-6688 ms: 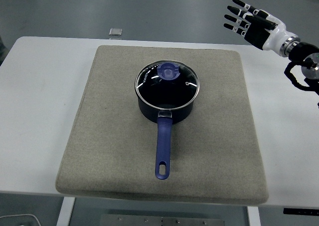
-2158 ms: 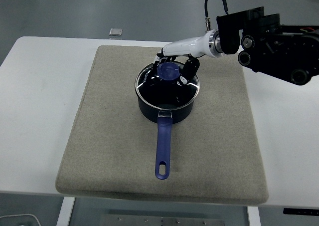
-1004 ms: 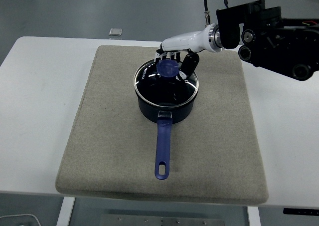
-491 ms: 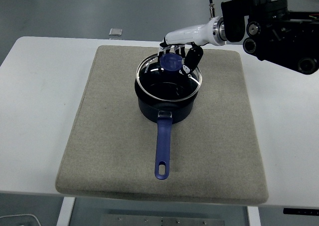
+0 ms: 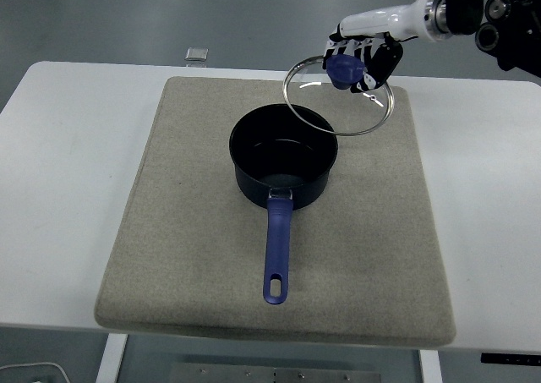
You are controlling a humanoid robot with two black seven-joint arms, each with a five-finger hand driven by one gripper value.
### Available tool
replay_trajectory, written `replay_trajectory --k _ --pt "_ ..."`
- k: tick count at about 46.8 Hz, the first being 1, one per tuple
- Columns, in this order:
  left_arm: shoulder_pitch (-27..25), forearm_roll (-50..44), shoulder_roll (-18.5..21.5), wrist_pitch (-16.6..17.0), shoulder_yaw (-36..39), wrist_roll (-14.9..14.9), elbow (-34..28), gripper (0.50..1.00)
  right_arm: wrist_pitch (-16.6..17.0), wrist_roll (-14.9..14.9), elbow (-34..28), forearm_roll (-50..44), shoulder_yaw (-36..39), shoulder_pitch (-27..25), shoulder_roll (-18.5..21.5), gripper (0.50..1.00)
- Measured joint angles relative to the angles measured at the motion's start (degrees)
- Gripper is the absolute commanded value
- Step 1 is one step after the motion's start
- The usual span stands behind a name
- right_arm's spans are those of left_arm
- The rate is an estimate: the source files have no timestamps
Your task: Lift the pot lid and place it to the right of the pot.
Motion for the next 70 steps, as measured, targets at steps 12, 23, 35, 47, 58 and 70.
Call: replay_trajectory --k 12,23,35,47,58,70 --pt "0.0 0.0 0.0 0.0 0.0 0.0 0.0 1.000 -0.3 0.2 -3.9 0.0 -2.8 -1.9 -0.8 0.531" --pt "0.0 0.0 0.0 0.0 0.0 0.0 0.0 1.000 -1.2 0.2 -4.2 -0.5 -2.9 -4.9 -0.8 0.531" --pt "0.0 0.0 0.0 0.0 0.0 0.0 0.0 1.000 -3.3 0.8 -7.1 -0.7 -3.1 -8.9 -0.4 0.533" --pt "0.0 0.0 0.0 0.0 0.0 0.0 0.0 1.000 -5.2 1.3 -8.4 -0.9 -3.2 -11.8 0.0 0.566" --pt "0.0 0.0 0.0 0.0 0.0 0.0 0.0 1.000 -6.1 1.3 -8.4 -0.9 -3.2 -13.3 0.2 0.750" --pt "0.0 0.0 0.0 0.0 0.0 0.0 0.0 1.000 -6.0 1.3 -8.4 -0.8 -3.2 -14.4 0.2 0.868"
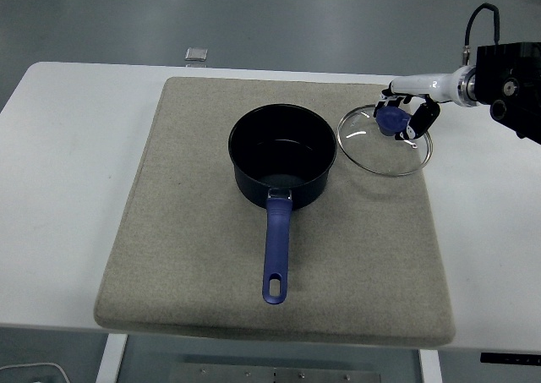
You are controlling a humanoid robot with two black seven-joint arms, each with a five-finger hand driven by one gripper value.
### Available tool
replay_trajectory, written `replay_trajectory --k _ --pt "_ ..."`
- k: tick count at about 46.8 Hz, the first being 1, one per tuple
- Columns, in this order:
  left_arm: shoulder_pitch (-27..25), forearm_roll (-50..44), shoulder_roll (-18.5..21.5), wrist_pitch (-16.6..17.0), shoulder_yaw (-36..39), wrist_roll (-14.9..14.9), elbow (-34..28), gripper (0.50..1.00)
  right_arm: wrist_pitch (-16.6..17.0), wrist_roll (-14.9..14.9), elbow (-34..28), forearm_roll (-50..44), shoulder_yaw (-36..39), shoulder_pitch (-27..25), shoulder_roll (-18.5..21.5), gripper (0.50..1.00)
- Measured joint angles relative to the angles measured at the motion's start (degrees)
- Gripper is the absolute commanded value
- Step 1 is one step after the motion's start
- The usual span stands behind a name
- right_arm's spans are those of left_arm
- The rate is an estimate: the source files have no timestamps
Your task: Lift the pot lid and place it to the right of the pot.
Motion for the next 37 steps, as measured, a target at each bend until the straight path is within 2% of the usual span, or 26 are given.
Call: replay_trajectory --k 9,15,19,25,37 --pt "0.0 0.0 0.0 0.0 0.0 0.0 0.0 1.000 0.4 0.0 0.1 0.1 0.2 -0.1 0.0 0.895" --pt "0.0 0.0 0.0 0.0 0.0 0.0 0.0 1.000 0.7 0.2 0.1 1.3 1.1 1.0 -0.6 0.895" --pt "0.0 0.0 0.0 0.0 0.0 0.0 0.0 1.000 1.1 1.3 0.3 3.0 1.3 2.6 -1.0 0.895" --pt "0.0 0.0 0.0 0.0 0.0 0.0 0.0 1.000 3.7 3.5 0.2 9.0 2.1 3.3 -1.1 0.895" --pt "0.0 0.0 0.0 0.0 0.0 0.0 0.0 1.000 4.8 3.4 -2.8 25.0 5.9 2.4 -1.3 0.895"
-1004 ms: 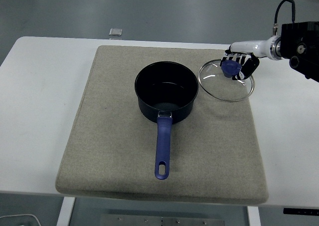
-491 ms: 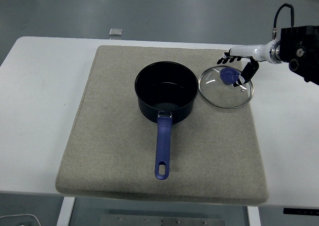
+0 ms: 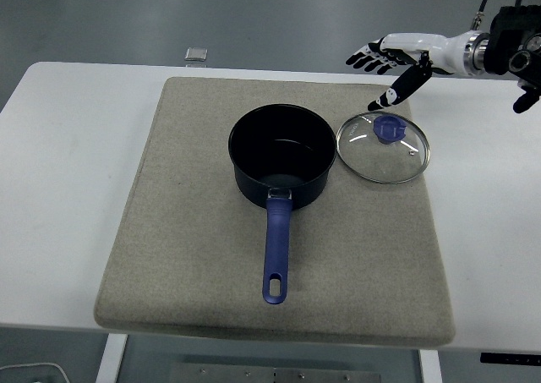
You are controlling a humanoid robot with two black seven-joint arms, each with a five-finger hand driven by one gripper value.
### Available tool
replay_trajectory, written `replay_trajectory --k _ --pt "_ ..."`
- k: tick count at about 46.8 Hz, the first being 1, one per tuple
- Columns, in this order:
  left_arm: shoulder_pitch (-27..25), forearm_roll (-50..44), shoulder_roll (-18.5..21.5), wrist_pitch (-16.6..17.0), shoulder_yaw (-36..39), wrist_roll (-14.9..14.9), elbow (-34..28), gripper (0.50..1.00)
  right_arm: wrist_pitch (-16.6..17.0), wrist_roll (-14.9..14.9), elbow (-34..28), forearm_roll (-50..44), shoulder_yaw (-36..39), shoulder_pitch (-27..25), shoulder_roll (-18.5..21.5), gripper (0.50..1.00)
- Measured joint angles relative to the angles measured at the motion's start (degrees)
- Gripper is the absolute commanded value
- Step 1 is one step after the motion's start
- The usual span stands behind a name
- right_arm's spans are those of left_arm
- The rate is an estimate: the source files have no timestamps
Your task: Lift the pot lid and place it to the right of the pot.
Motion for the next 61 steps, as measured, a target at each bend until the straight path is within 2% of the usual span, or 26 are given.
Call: replay_trajectory --k 8,18,24,30,40,44,49,61 --pt "0.0 0.0 0.0 0.0 0.0 0.0 0.0 1.000 0.1 -0.4 -1.6 12.2 4.2 -1.8 0.3 0.895" --pt "0.0 0.0 0.0 0.0 0.0 0.0 0.0 1.000 -0.4 -0.6 -2.0 29.6 6.1 -4.4 0.8 0.893" --pt "0.0 0.0 0.0 0.0 0.0 0.0 0.0 1.000 -1.0 -3.5 -2.5 40.5 6.5 -5.8 1.7 0.895" --pt "0.0 0.0 0.0 0.0 0.0 0.0 0.0 1.000 -1.3 -4.2 -4.5 47.9 9.5 -7.0 2.4 0.893" --pt "0.0 0.0 0.0 0.0 0.0 0.0 0.0 1.000 -1.7 -7.4 -7.1 55.3 16.4 -11.2 3.7 0.895" --pt "-0.1 0.0 0.0 0.0 0.0 0.0 0.0 1.000 -4.1 -8.2 -7.4 56.5 18.2 -13.1 4.9 0.895" --pt "0.0 0.0 0.0 0.0 0.0 0.0 0.0 1.000 -5.6 -8.1 -7.7 56.5 20.7 -14.9 6.0 0.897" --pt "0.0 0.0 0.0 0.0 0.0 0.0 0.0 1.000 -5.0 -7.5 -7.7 55.5 22.6 -16.0 6.2 0.901"
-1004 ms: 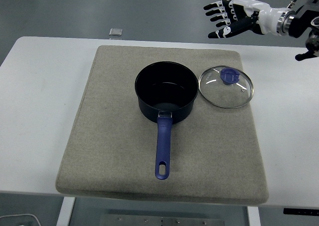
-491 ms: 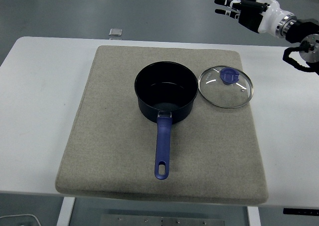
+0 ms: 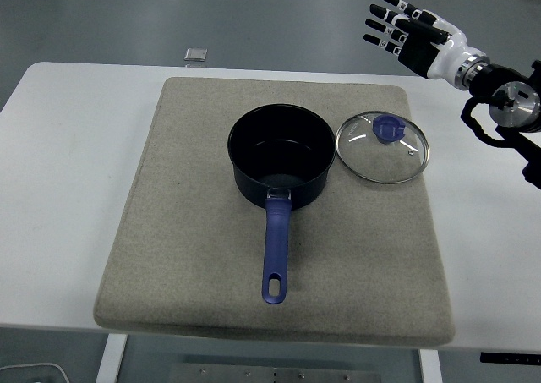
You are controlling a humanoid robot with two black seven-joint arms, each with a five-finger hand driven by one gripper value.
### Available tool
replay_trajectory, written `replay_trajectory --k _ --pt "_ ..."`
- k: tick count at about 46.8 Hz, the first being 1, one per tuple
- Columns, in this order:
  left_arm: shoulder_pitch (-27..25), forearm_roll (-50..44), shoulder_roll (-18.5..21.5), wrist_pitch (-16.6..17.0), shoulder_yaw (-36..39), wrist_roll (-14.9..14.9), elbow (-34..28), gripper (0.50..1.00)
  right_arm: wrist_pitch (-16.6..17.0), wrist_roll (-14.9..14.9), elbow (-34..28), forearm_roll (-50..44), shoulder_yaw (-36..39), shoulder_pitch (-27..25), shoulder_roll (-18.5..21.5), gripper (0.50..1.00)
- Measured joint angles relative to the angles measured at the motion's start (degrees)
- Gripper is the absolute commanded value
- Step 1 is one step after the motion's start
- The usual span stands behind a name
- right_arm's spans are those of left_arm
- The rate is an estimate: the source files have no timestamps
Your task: Lift the pot lid and place it to the right of the pot.
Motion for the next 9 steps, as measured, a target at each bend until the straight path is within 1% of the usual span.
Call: replay_trajectory --k 9 --pt "0.0 0.0 0.0 0.0 0.0 0.0 0.0 1.000 0.0 0.0 0.2 0.0 0.0 0.0 0.0 0.901"
